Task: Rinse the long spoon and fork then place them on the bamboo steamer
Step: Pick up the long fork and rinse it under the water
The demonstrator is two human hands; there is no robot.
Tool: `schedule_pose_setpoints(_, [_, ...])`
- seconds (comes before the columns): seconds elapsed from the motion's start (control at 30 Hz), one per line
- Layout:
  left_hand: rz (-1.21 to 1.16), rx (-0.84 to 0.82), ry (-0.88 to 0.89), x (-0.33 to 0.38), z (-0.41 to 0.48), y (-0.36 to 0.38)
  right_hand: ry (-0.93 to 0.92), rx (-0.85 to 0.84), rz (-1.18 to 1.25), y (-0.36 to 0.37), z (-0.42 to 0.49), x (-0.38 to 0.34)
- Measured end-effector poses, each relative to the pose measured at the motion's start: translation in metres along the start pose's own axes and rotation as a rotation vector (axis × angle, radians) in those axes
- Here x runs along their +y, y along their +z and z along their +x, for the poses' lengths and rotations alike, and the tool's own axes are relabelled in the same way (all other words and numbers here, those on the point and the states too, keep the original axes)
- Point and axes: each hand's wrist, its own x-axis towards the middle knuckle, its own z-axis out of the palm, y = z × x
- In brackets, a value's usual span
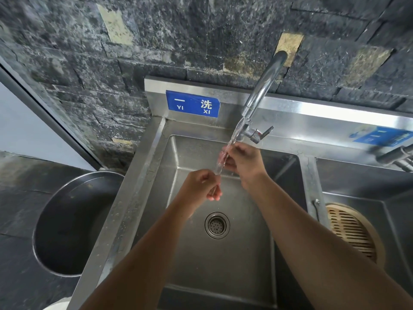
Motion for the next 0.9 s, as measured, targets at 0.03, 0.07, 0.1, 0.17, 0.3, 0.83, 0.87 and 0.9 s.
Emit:
schedule_pose_setpoints(0.03, [-0.024,0.004,-0.014,0.0,0.0,0.001,0.013,-0.007,-0.03,0.003,-0.004,0.006])
schedule_pose_setpoints(0.07, [-0.054,0.014,-0.025,0.0,0.0,0.001,0.022,-0.022,-0.061,0.006,-0.008,0.012])
schedule_pose_setpoints(0.1, [-0.082,0.027,-0.032,0.001,0.001,0.002,0.031,-0.038,-0.094,0.009,-0.013,0.019])
schedule_pose_setpoints(0.17, [-0.111,0.057,-0.04,0.003,0.0,0.003,0.055,-0.063,-0.127,0.014,-0.023,0.034])
schedule_pose_setpoints(0.3, [-0.098,0.077,-0.081,-0.004,-0.011,0.0,0.137,-0.086,-0.027,0.014,-0.032,0.047])
schedule_pose_setpoints(0.83, [-0.149,0.004,-0.242,-0.023,-0.04,0.004,0.166,-0.133,0.089,0.014,-0.015,0.039])
schedule_pose_setpoints(0.87, [-0.142,0.023,-0.24,-0.022,-0.038,0.003,0.167,-0.133,0.08,0.015,-0.015,0.04])
schedule_pose_setpoints(0.9, [-0.136,0.041,-0.232,-0.021,-0.037,0.003,0.162,-0.132,0.053,0.017,-0.015,0.041])
